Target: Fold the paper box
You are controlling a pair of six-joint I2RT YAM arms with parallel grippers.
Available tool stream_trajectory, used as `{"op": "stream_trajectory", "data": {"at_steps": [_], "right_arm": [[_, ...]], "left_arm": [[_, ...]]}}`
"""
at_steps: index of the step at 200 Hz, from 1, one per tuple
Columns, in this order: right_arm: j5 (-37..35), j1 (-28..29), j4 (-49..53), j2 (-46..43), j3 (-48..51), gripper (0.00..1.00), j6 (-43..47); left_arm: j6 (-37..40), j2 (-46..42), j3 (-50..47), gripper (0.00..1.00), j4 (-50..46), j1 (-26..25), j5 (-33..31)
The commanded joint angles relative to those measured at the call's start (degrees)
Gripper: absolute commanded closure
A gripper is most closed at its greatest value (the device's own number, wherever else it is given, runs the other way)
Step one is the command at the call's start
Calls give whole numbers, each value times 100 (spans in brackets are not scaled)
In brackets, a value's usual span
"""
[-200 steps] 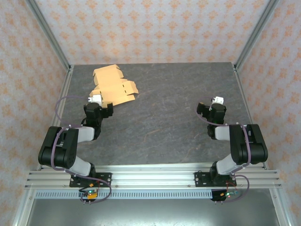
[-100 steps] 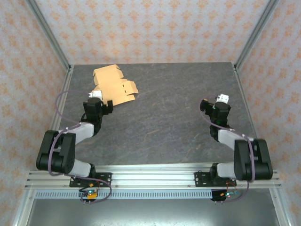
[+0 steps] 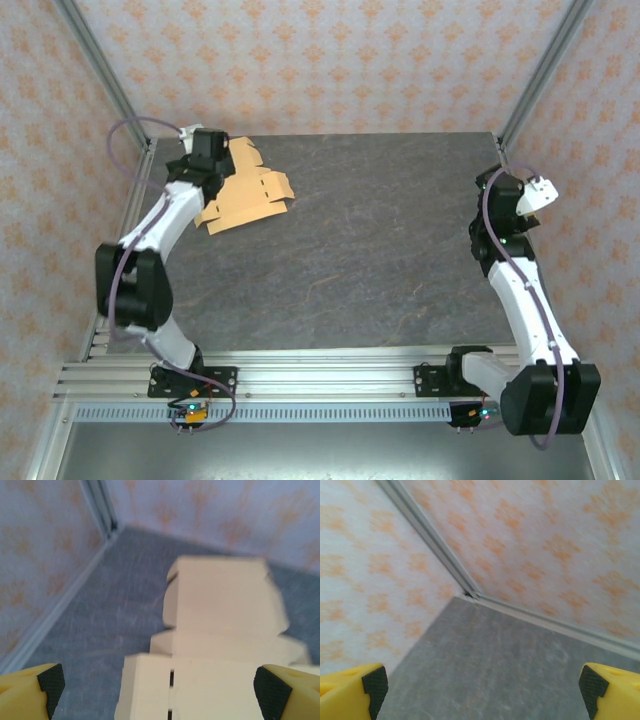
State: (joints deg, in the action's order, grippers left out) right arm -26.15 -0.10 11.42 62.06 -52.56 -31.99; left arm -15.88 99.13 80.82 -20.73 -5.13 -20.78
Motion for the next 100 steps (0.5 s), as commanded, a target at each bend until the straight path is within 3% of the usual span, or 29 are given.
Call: {"op": "stream_trajectory", "data": {"at_steps": [1,24,69,100], "right_arm": [[-144,-7,1521,205,-123,1,-700],[249,-4,1368,183,143,1,-724],[734,1,1327,276,213,1,-620],[1057,1,1459,461,-7,1,-562]], "left_arm": [[-652,584,475,0,-2144,28,-357],[-855,768,562,0,-2095,8,-247],[-468,1728,1245,0,-2165,13,1067],[-555,2206,1257,0,-1672,80,2112]]}}
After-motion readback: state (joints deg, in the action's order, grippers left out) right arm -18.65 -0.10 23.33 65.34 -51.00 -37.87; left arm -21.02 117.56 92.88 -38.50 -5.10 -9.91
